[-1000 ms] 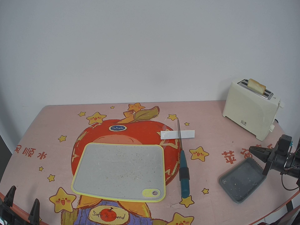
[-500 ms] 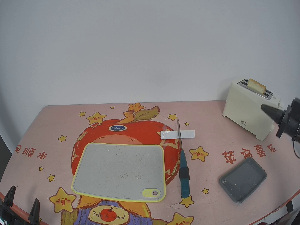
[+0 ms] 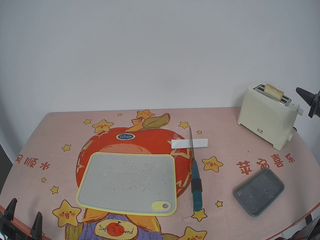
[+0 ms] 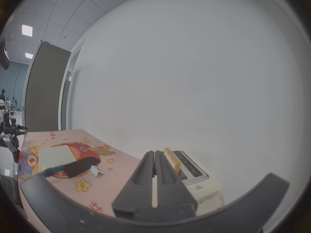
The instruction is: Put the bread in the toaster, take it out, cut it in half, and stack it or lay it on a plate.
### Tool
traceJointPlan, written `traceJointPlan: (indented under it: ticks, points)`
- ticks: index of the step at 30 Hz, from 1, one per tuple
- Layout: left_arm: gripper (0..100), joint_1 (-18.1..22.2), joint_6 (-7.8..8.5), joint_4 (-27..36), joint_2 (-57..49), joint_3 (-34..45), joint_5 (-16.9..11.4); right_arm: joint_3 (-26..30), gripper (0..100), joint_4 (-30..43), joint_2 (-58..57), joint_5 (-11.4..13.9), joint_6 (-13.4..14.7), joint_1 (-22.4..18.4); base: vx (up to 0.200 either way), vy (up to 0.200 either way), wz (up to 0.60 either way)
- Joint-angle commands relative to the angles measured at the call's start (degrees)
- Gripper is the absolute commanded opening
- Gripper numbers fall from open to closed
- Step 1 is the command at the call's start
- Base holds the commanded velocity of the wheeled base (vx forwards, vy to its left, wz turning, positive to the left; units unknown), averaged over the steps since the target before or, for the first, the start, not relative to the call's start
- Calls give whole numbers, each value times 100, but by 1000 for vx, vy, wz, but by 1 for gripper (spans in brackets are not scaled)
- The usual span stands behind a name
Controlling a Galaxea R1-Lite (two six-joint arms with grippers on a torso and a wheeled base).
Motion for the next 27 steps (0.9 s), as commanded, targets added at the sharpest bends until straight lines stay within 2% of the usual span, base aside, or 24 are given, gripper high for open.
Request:
traceJointPlan:
  ticks: [1, 2, 9, 14, 19, 27]
  points:
    - [100, 2, 2, 0, -70, 101, -8, -104, 0, 158, 360, 9, -144, 78, 0, 0, 0]
    - [100, 2, 2, 0, -70, 101, 1, -130, 100, 228, 360, 9, -144, 78, 0, 0, 0]
    - [100, 2, 2, 0, -70, 101, 1, -271, 100, 395, 378, 9, -144, 43, 0, 0, 0]
    - [100, 2, 2, 0, -70, 101, 1, -614, 100, 431, 659, -9, -135, 25, 0, 0, 0]
    - [100, 2, 2, 0, -70, 101, 1, -1000, 100, 1213, 800, -167, -153, 69, 0, 0, 0]
    - [100, 2, 2, 0, -70, 101, 1, -1369, 100, 1204, 1230, -536, -153, 342, 0, 0, 0]
